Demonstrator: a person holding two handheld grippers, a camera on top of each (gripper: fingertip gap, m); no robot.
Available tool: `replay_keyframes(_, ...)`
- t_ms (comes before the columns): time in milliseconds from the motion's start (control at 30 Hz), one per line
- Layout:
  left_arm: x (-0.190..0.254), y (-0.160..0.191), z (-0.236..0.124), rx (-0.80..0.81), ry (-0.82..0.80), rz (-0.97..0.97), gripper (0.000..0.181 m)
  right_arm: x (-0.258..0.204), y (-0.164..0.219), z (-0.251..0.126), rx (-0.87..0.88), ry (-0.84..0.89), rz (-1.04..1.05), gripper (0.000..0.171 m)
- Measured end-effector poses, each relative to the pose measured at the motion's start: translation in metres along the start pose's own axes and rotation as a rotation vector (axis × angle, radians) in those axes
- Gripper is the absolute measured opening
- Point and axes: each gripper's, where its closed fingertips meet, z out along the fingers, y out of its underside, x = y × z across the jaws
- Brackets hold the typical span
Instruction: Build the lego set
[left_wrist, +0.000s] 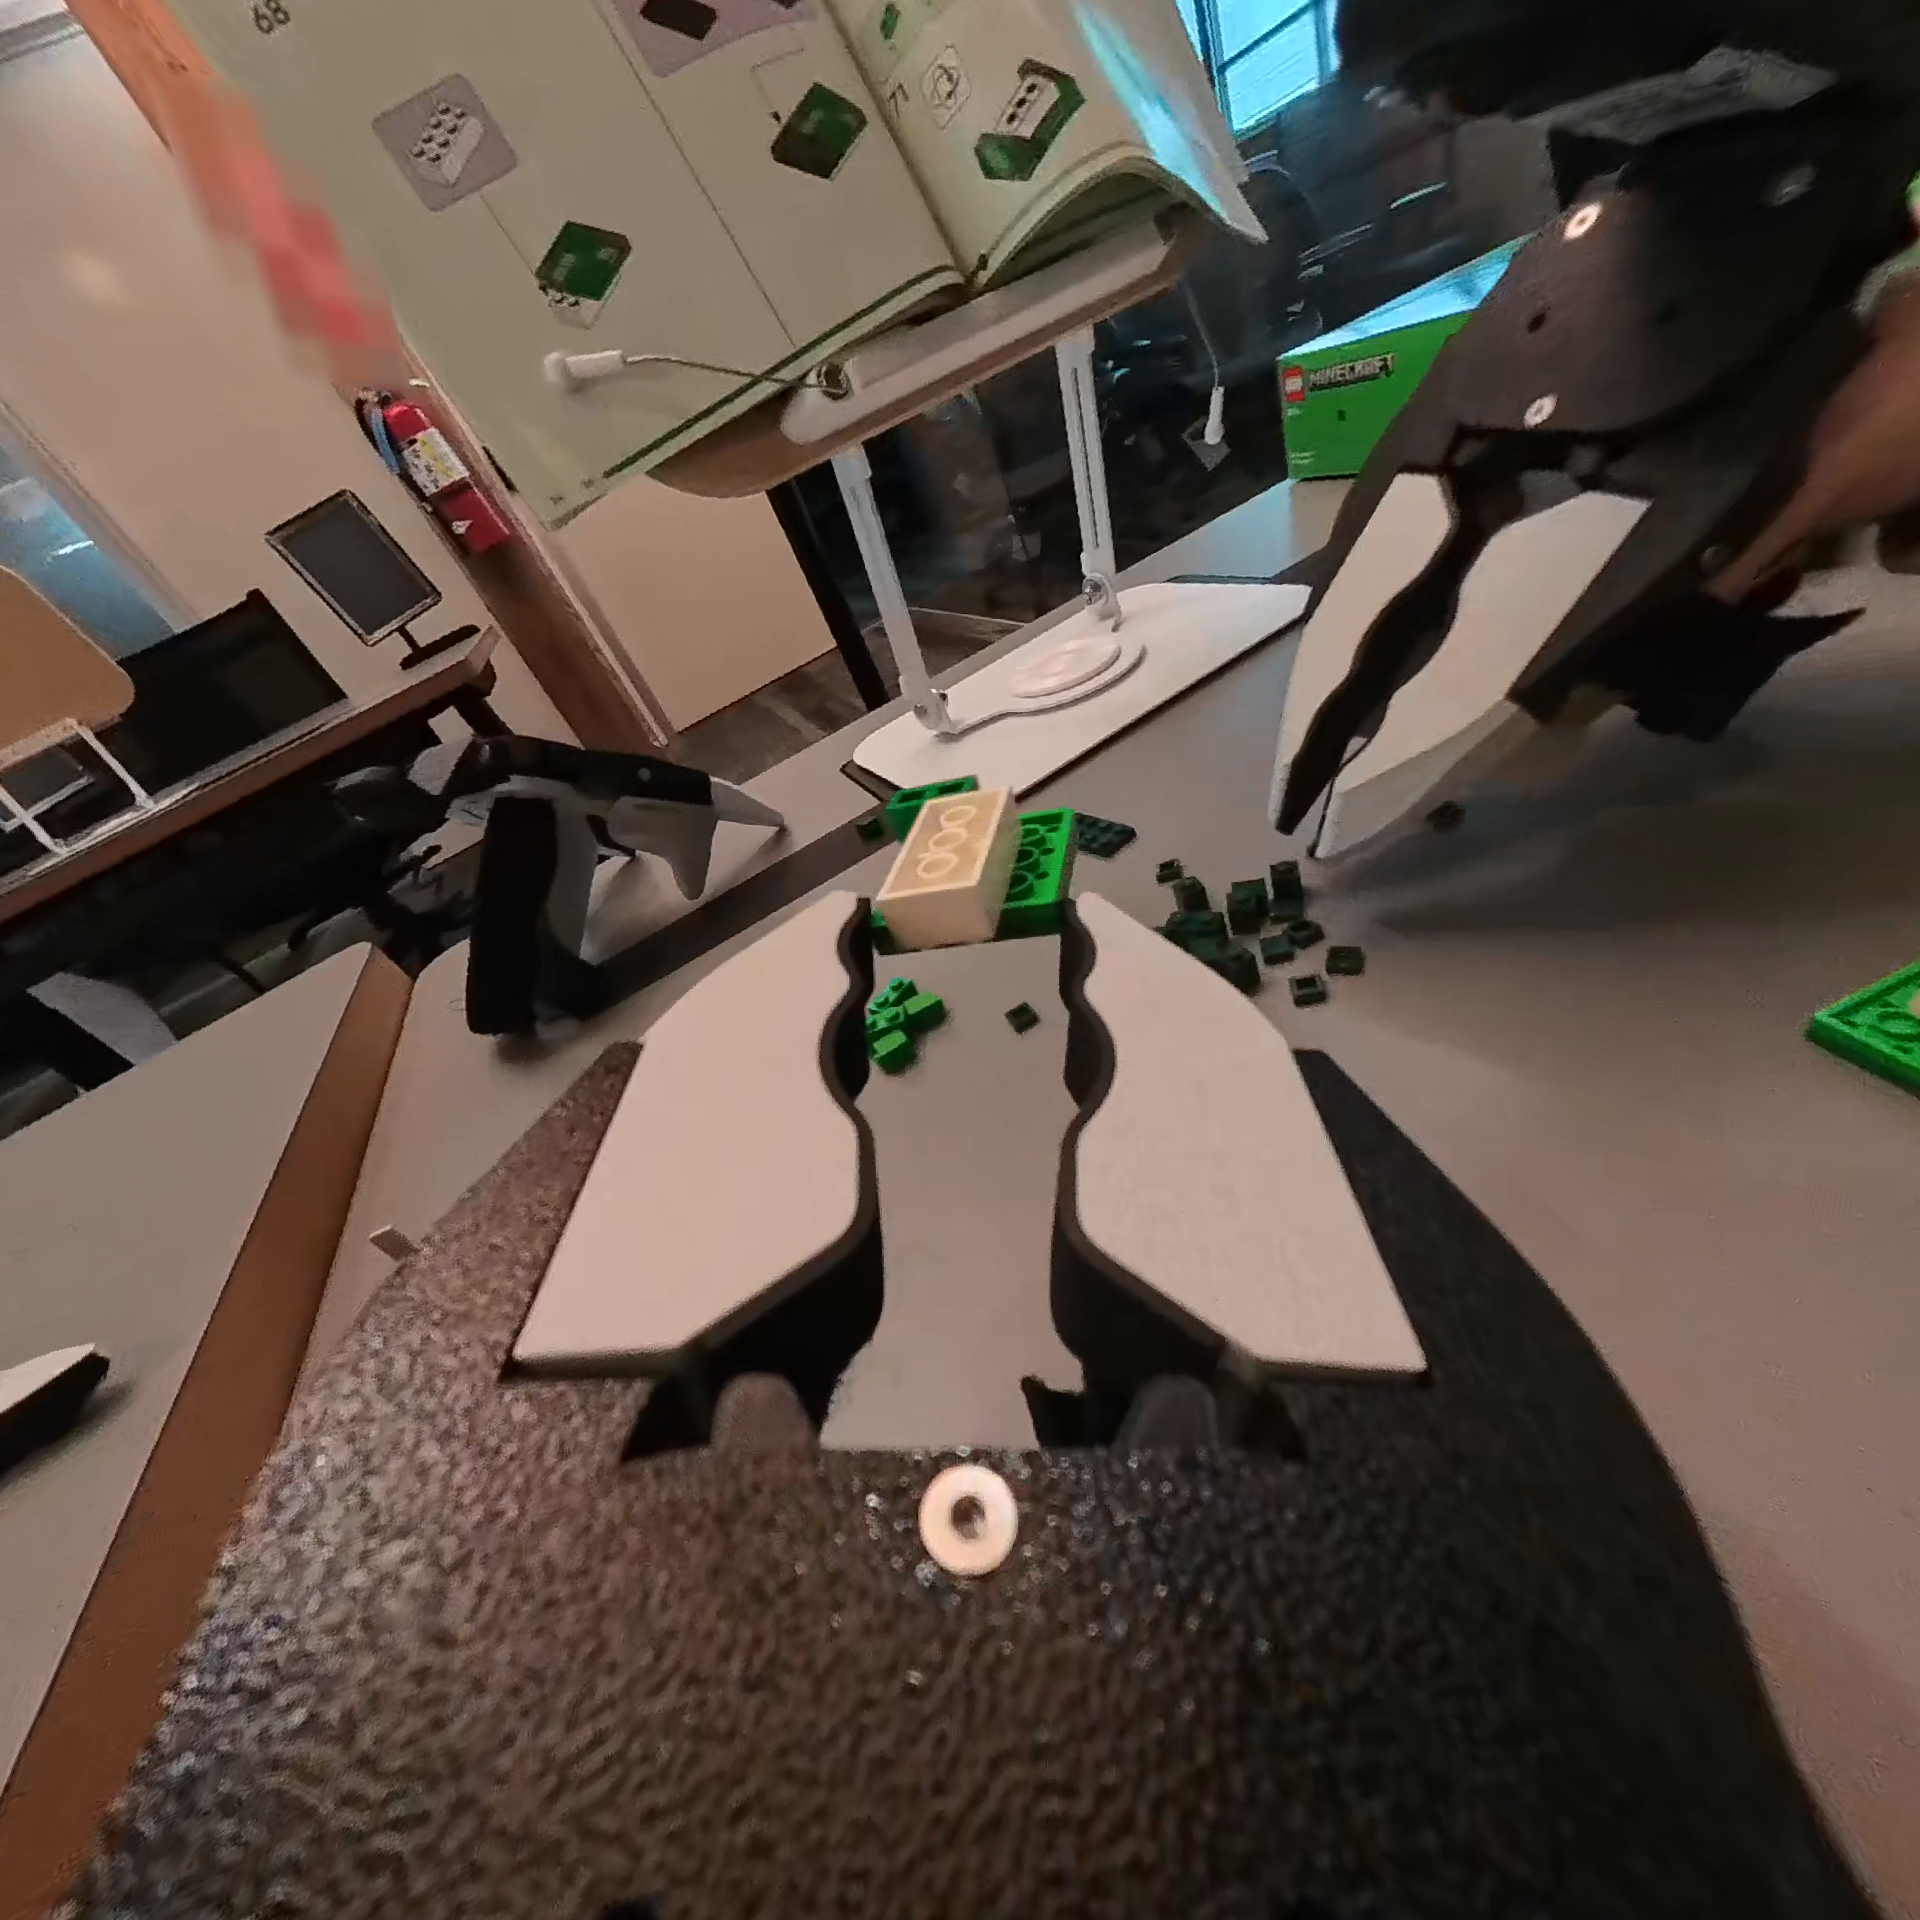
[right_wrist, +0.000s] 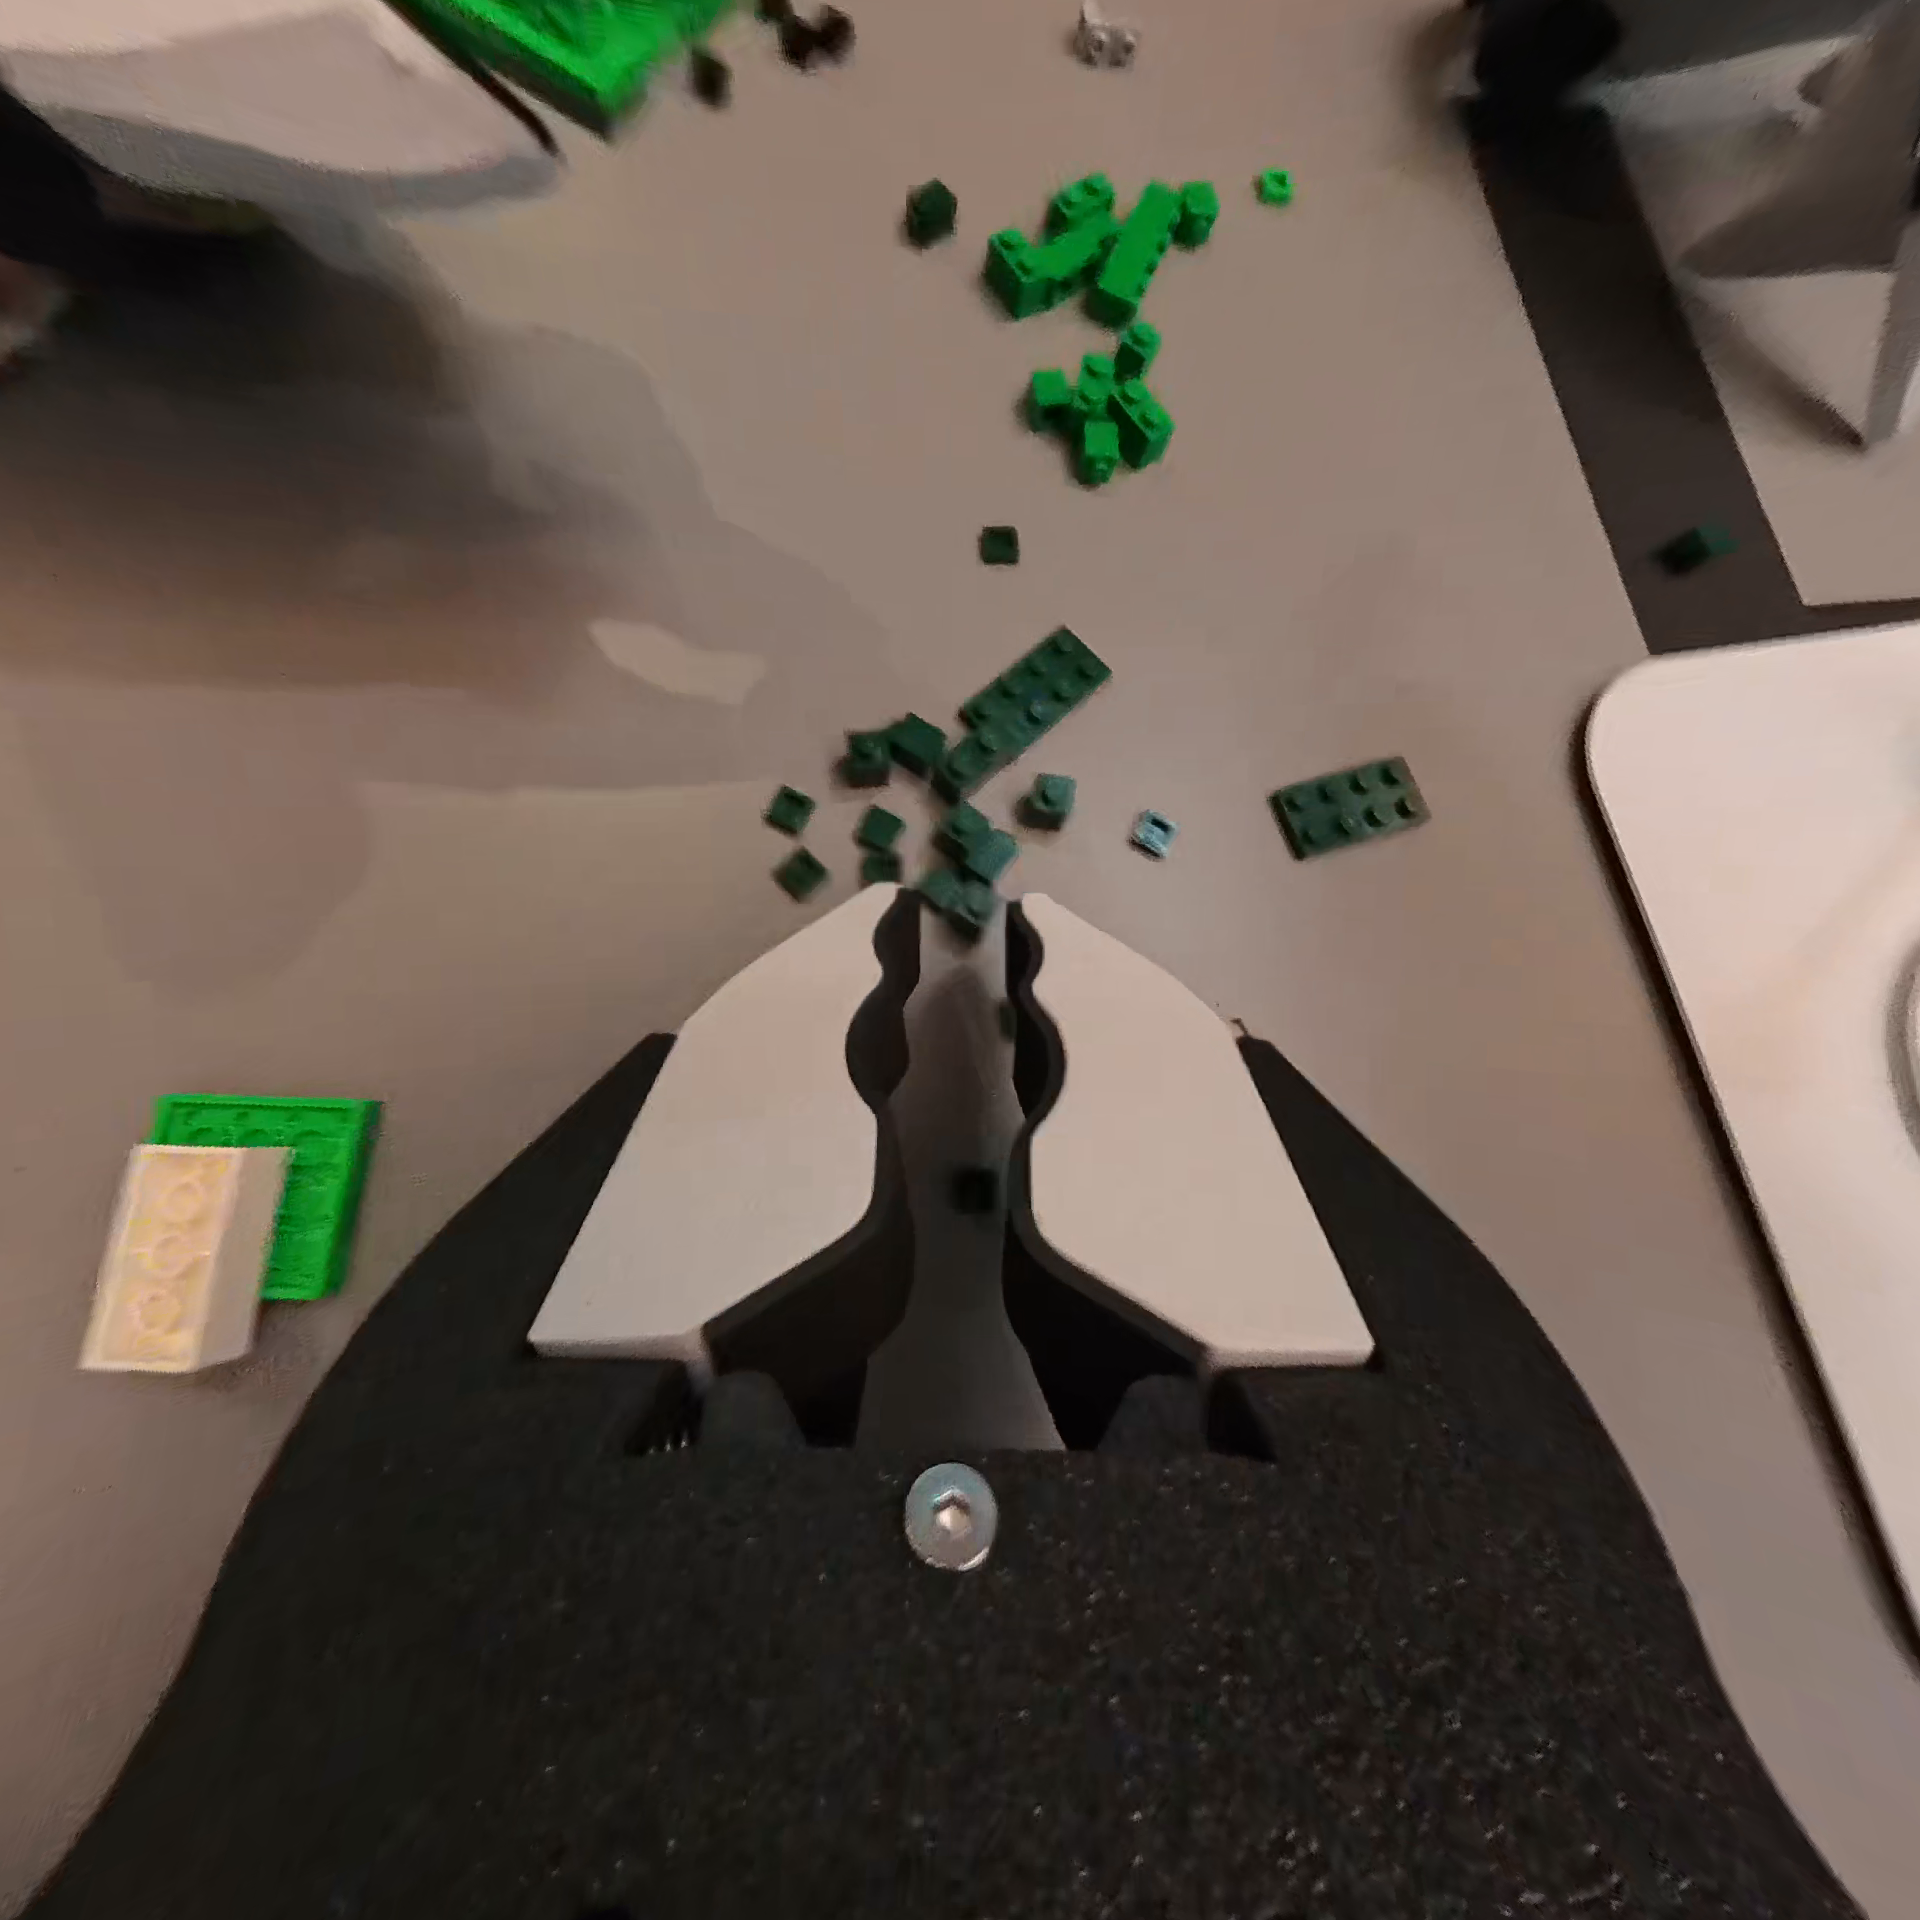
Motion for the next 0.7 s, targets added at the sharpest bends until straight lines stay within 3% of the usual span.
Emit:
replay_keyframes(267, 0.007, 0.002, 0.002, -0.019, 0.032, 0.028, 0.034, 0.004, 0.012, 0.011, -0.035, 0.009, 0.006, 0.012)
replay_keyframes(467, 0.011, 0.002, 0.002, -0.018, 0.056, 0.042, 0.034, 0.003, 0.008, 0.011, -0.029, 0.043, -0.02, 0.0)
replay_keyframes(633, 0.016, 0.001, 0.003, -0.011, 0.077, 0.047, 0.034, -0.004, -0.003, -0.003, -0.003, 0.104, -0.075, 0.0)
replay_keyframes(700, 0.016, 0.001, 0.002, -0.01, 0.079, 0.045, 0.034, -0.007, 0.0, -0.004, -0.022, 0.096, -0.102, 0.009)
